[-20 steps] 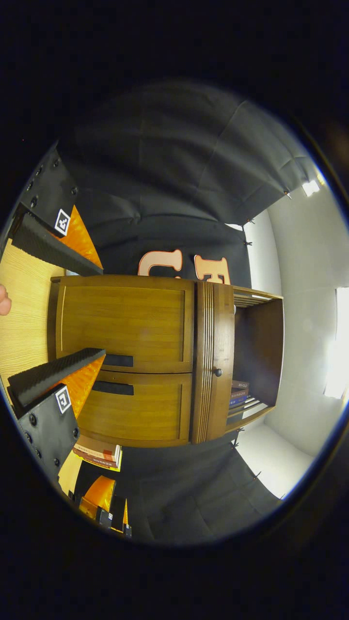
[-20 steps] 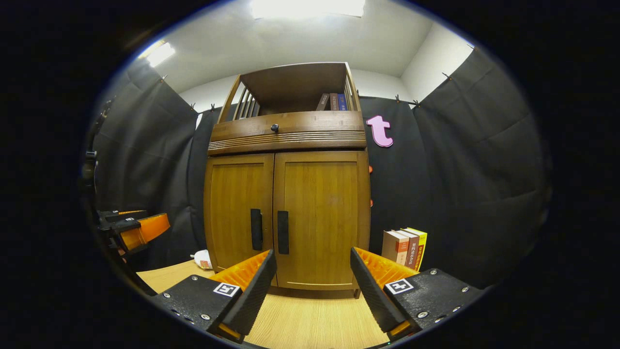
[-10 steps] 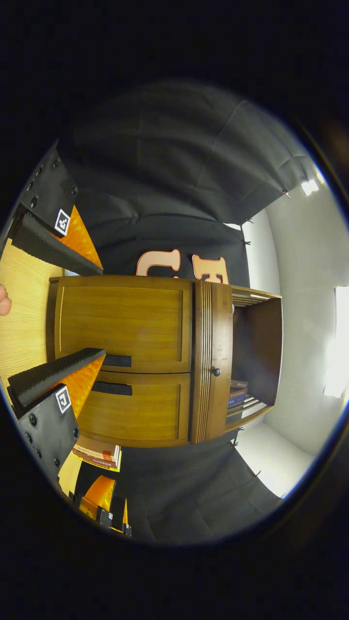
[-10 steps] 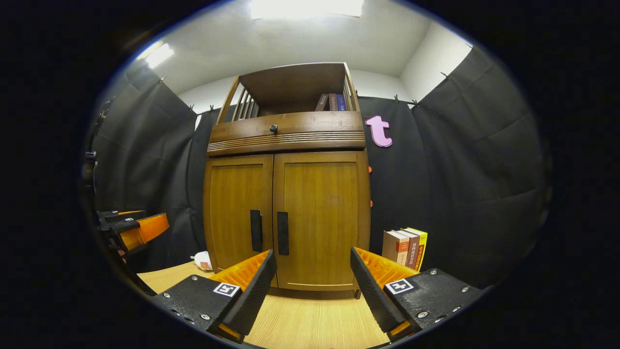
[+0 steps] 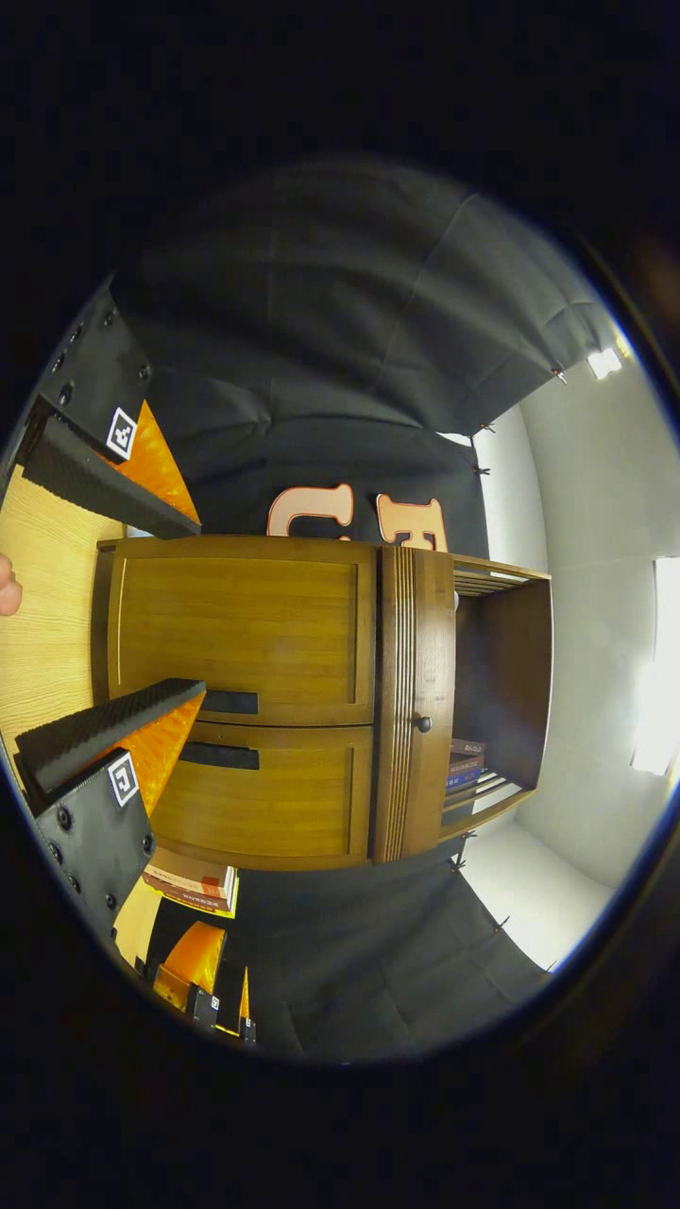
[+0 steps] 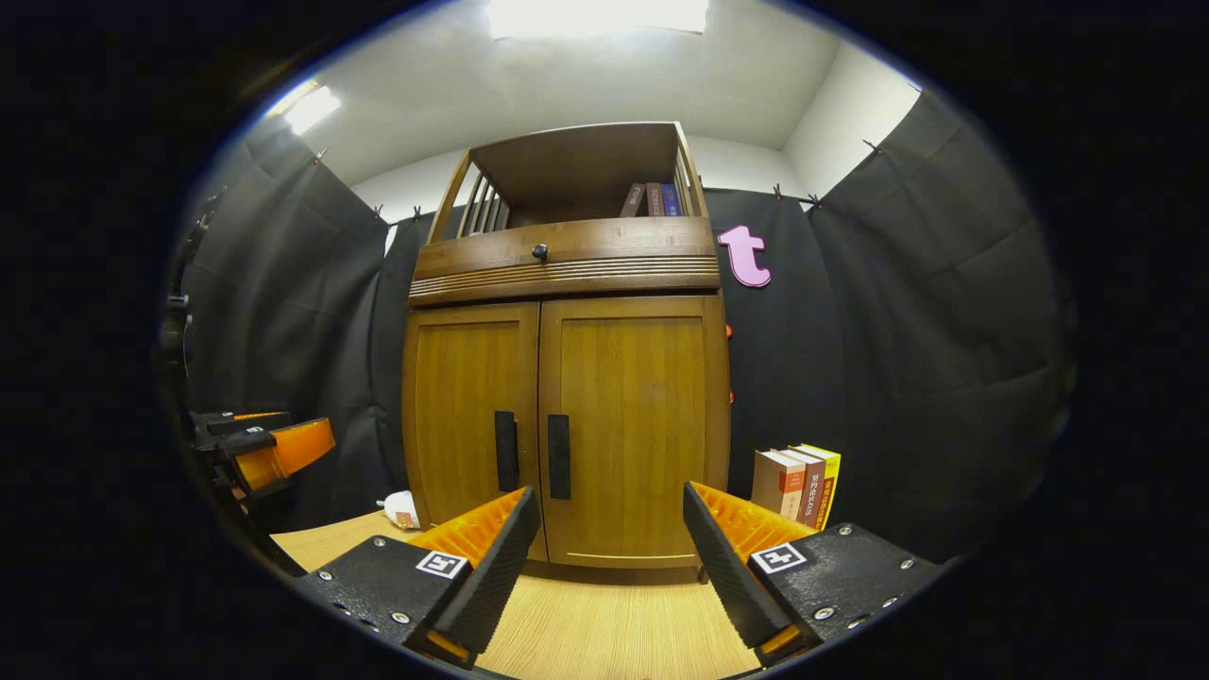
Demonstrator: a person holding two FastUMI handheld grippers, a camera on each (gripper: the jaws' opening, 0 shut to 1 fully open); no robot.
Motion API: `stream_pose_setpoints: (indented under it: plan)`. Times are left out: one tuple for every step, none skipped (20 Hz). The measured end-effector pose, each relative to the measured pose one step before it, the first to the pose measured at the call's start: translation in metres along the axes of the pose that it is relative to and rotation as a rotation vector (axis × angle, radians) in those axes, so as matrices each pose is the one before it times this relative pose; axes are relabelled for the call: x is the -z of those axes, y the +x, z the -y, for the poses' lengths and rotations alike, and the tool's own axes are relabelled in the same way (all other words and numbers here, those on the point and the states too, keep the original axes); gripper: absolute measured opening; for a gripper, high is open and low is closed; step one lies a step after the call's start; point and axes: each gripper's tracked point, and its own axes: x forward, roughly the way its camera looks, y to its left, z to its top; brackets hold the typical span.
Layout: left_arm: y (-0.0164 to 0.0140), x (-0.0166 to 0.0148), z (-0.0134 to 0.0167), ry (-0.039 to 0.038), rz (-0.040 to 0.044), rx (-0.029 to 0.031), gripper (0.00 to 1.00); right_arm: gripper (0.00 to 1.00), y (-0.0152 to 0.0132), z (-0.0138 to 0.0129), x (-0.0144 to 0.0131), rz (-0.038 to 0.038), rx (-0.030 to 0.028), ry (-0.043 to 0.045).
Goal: Open the right door of the double-door shoe cabinet with the right hand, and open the left door with the left hand.
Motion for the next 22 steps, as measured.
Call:
stream_pose_setpoints:
  plan:
    - [0.00073, -0.00033, -0.00014, 0.00106, -0.00109, -0.00136, 0.96, 0.93, 0.00163, -0.00158, 0.00030, -0.00243, -0.00520, 0.00075]
    - [0.00020, 0.00043, -0.00138, 0.00069, -0.00145, -0.00187, 0.96, 0.93, 0.00237, 0.00005, -0.00050, 0.00079, -0.00313, 0.00113]
    - [-0.00093, 0.00109, 0.00006, -0.00144, -0.00343, -0.00191, 0.96, 0.97, 0.00228, -0.00068, -0.00086, 0.00063, -0.00488, 0.00108]
    - [-0.00181, 0.00161, -0.00050, -0.00289, -0.00404, -0.00317, 0.96, 0.97, 0.00369, -0.00094, -0.00198, 0.00549, -0.00595, 0.00236]
    - [-0.00157, 0.00070, -0.00133, -0.00184, -0.00375, -0.00324, 0.96, 0.93, 0.00482, -0.00147, -0.00145, 0.00545, -0.00314, 0.00504]
    - [0.00049, 0.00003, -0.00158, 0.00103, -0.00255, -0.00334, 0.96, 0.97, 0.00640, -0.00288, -0.00161, -0.00007, -0.00886, 0.00647]
    - [-0.00059, -0.00009, -0.00174, 0.00215, -0.00097, -0.00376, 0.96, 0.93, 0.00763, -0.00219, -0.00034, -0.00184, -0.00897, 0.00652]
    - [0.00068, -0.00080, -0.00127, -0.00010, 0.00100, -0.00207, 0.97, 0.97, 0.00818, -0.00232, -0.00174, -0.00152, -0.00919, 0.00686]
    - [-0.00077, -0.00021, -0.00069, -0.00066, 0.00062, -0.00155, 0.96, 0.93, 0.00925, -0.00206, -0.00080, -0.00238, -0.00925, 0.00592]
    - [0.00003, 0.00006, -0.00112, 0.00186, -0.00262, -0.00098, 0.96, 0.93, 0.01113, -0.00023, -0.00083, -0.00783, -0.00646, 0.00981]
    - [-0.00005, 0.00018, 0.00005, 0.00229, 0.00012, -0.00029, 0.96, 0.93, 0.01027, -0.00140, -0.00076, -0.00176, -0.01285, 0.01525]
    - [-0.00017, -0.00066, -0.00087, 0.00391, 0.00216, -0.00215, 0.96, 0.93, 0.01080, -0.00461, -0.00443, 0.00520, -0.01732, 0.01229]
    - [-0.00044, 0.00048, 0.00042, 0.00086, -0.00106, -0.00110, 0.96, 0.97, 0.01302, -0.00112, -0.00299, 0.00217, -0.00962, 0.00163]
    - [0.00028, 0.00050, 0.00052, -0.00379, -0.00072, 0.00286, 0.97, 0.93, 0.01348, 0.00100, -0.00165, -0.00273, -0.00521, -0.00702]
    - [-0.00195, 0.00233, 0.00198, -0.00584, -0.00632, 0.00534, 0.96, 0.93, 0.01183, 0.00225, 0.00097, -0.00532, 0.00099, -0.00859]
    - [-0.00017, 0.00222, 0.00184, -0.00708, -0.00884, 0.00853, 0.96, 0.98, 0.01285, 0.00074, 0.00086, 0.00164, -0.00273, -0.00703]
    - [-0.00240, 0.00241, 0.00190, -0.00190, -0.00828, 0.00719, 0.96, 0.94, 0.01336, -0.00006, 0.00193, -0.00345, 0.00369, -0.00377]
    - [-0.00028, 0.00114, -0.00025, 0.00196, -0.00642, 0.00160, 0.96, 0.98, 0.01239, -0.00103, 0.00364, -0.00305, 0.00136, -0.00239]
    - [-0.00106, 0.00069, -0.00081, 0.00110, -0.00128, 0.00112, 0.96, 0.93, 0.01387, -0.00160, 0.00423, -0.00710, 0.00323, -0.00369]
    - [0.00014, -0.00114, -0.00076, -0.00292, 0.00215, -0.00085, 0.96, 0.98, 0.01318, -0.00041, 0.00471, -0.00431, 0.00947, -0.00482]
    - [0.00038, 0.00106, 0.00024, -0.00527, -0.00104, 0.00235, 0.96, 0.98, 0.01243, -0.00135, 0.00576, -0.00688, 0.00836, -0.00175]
    - [0.00034, 0.00033, -0.00058, -0.00388, -0.00237, 0.00028, 0.96, 0.94, 0.01133, -0.00281, 0.00725, -0.00920, 0.00501, 0.00005]
